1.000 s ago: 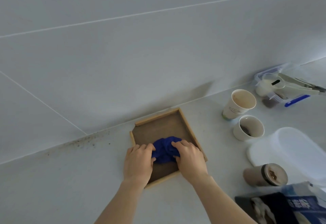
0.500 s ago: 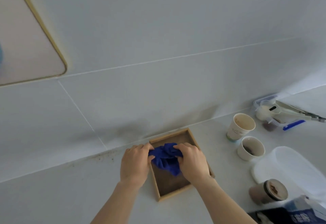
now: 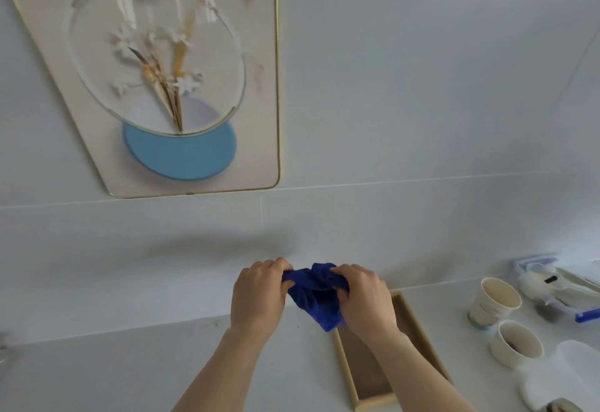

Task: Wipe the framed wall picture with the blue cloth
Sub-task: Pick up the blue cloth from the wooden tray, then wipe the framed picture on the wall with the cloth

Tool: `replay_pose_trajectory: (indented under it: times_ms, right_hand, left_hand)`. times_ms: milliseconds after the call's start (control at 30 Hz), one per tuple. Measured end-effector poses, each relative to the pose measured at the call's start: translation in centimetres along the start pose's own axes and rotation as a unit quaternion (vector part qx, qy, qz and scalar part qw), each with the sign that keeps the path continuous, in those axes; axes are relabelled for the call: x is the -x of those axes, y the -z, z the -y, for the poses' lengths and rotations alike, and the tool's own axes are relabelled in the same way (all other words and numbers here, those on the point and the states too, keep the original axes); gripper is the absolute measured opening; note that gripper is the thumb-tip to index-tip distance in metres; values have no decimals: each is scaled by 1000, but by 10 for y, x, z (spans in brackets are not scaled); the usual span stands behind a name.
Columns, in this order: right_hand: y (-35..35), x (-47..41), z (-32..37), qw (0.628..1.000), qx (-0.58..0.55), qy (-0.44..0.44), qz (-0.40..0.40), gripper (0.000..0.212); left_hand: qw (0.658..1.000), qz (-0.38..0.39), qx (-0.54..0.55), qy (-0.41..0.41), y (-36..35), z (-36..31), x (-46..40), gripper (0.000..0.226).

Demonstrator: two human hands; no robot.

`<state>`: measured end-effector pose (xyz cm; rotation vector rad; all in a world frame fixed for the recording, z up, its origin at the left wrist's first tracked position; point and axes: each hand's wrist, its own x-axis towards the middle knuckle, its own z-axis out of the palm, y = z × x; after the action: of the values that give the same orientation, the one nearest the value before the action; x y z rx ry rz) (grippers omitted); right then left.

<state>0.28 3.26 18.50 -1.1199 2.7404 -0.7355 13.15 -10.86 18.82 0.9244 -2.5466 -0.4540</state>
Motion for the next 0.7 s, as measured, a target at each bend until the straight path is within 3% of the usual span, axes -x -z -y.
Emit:
replay_pose_trajectory:
  times_ms: [333,700]
  right_hand:
    - [14,2,100,998,-43,39,-35,40]
    - [33,-3,160,992,-102,39,-68,41]
  left_hand:
    - [997,-72,13,-13,91,48,-1,13]
    - [993,-110,26,-17,145,71,-13,10]
